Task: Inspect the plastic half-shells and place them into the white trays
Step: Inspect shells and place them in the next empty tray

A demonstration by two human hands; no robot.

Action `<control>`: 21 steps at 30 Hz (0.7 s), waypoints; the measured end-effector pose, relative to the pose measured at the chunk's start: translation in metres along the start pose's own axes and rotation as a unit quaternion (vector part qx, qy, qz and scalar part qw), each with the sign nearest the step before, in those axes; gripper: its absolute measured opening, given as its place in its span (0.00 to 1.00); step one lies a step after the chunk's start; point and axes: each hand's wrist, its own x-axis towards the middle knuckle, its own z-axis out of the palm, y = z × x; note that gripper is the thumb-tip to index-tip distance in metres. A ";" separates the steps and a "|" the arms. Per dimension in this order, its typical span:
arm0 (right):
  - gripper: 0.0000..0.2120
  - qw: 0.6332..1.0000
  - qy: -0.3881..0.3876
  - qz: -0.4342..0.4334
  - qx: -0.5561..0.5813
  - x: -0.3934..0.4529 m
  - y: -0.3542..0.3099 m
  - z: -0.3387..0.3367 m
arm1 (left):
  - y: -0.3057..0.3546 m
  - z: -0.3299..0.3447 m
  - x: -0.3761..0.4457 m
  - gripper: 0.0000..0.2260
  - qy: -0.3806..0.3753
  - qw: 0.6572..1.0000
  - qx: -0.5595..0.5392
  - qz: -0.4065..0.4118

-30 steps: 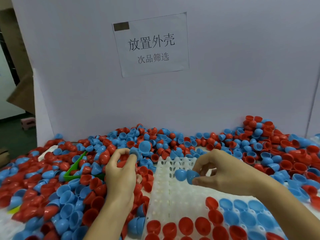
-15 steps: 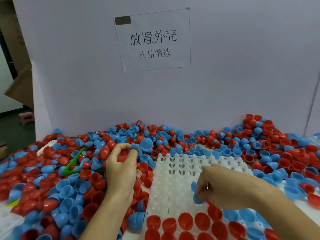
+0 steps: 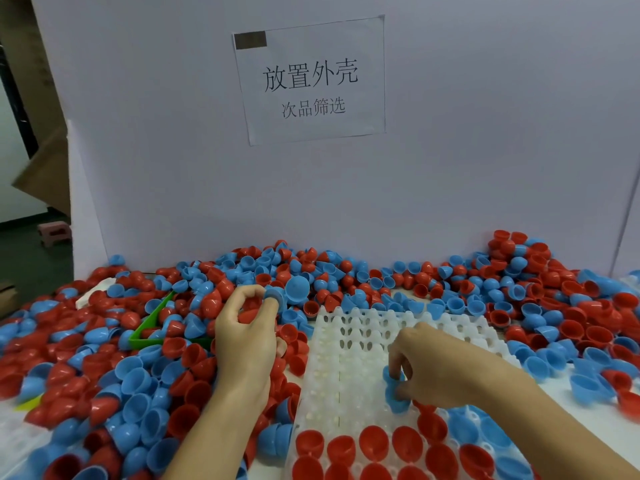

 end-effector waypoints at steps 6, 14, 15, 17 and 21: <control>0.03 1.000 0.009 0.006 -0.010 -0.007 -0.003 -0.011 | 0.000 -0.002 0.001 0.12 0.001 1.000 -0.003 0.001; 0.08 0.995 -0.064 -0.002 -0.070 -0.013 -0.024 -0.006 | -0.001 0.004 -0.006 0.11 -0.016 1.000 0.003 -0.001; 0.09 0.995 -0.064 -0.003 -0.076 -0.011 -0.026 -0.005 | -0.001 0.005 -0.006 0.11 -0.019 1.000 0.003 -0.001; 0.09 0.994 -0.067 0.000 -0.081 -0.008 -0.026 -0.004 | -0.002 0.007 -0.007 0.11 -0.024 1.000 0.004 -0.001; 0.10 0.995 -0.081 0.003 -0.058 -0.008 -0.022 -0.006 | -0.002 0.009 -0.009 0.10 -0.020 1.000 0.013 0.000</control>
